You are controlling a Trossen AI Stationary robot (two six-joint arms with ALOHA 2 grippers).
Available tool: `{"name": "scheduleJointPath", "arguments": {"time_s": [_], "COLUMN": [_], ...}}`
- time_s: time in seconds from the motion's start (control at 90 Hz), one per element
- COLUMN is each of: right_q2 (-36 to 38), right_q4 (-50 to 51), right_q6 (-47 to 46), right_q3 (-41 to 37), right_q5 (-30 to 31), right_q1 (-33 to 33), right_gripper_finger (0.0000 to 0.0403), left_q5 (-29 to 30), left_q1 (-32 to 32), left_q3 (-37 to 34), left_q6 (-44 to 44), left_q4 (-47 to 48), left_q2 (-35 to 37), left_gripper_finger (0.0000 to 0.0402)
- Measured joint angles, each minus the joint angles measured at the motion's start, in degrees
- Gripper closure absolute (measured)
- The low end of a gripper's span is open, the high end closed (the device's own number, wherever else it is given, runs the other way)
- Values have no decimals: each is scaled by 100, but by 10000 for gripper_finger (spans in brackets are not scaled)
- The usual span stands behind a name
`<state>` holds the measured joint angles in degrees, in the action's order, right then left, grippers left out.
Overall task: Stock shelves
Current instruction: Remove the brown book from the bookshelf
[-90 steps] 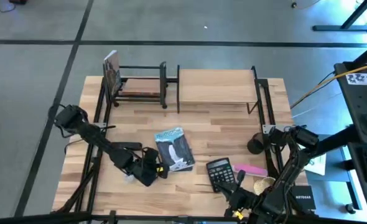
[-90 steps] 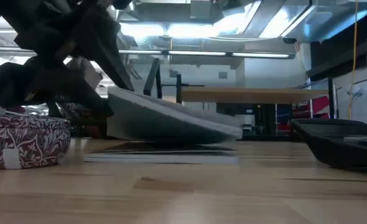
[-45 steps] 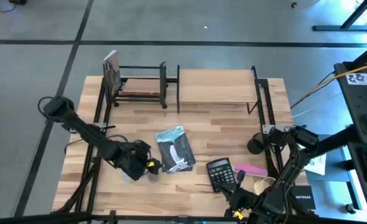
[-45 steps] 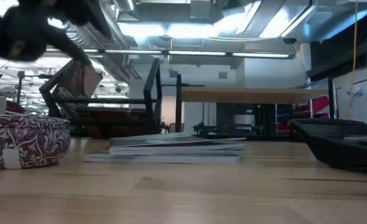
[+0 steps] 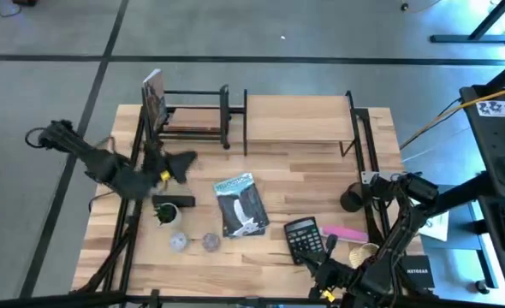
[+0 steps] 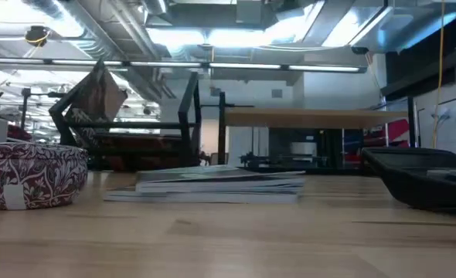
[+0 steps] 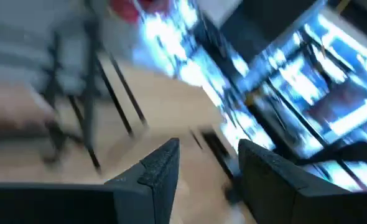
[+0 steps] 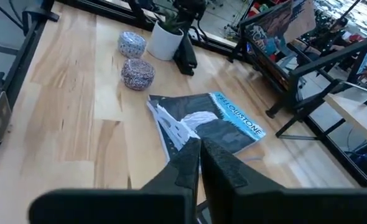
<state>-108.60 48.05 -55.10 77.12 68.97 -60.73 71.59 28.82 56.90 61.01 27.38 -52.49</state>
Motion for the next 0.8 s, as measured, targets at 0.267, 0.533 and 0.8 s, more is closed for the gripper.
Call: {"name": "scheduleJointPath", "arguments": {"time_s": [0.267, 0.533, 0.8], "right_q2": [0, 0, 0], "right_q4": [9, 0, -69], "right_q6": [40, 49, 50], "right_q3": [0, 0, 0], "right_q5": [87, 242, 223], "right_q1": [0, 0, 0], "right_gripper_finger": [402, 402, 402], "left_q5": [688, 1837, 1845], "left_q1": [-645, -883, -1488], "left_q3": [0, 3, 7], "left_q6": [-3952, -7668, -8185], "left_q4": [-2020, -4618, -5383], "left_q2": [357, -408, -1075], "left_gripper_finger": [256, 257, 273]}}
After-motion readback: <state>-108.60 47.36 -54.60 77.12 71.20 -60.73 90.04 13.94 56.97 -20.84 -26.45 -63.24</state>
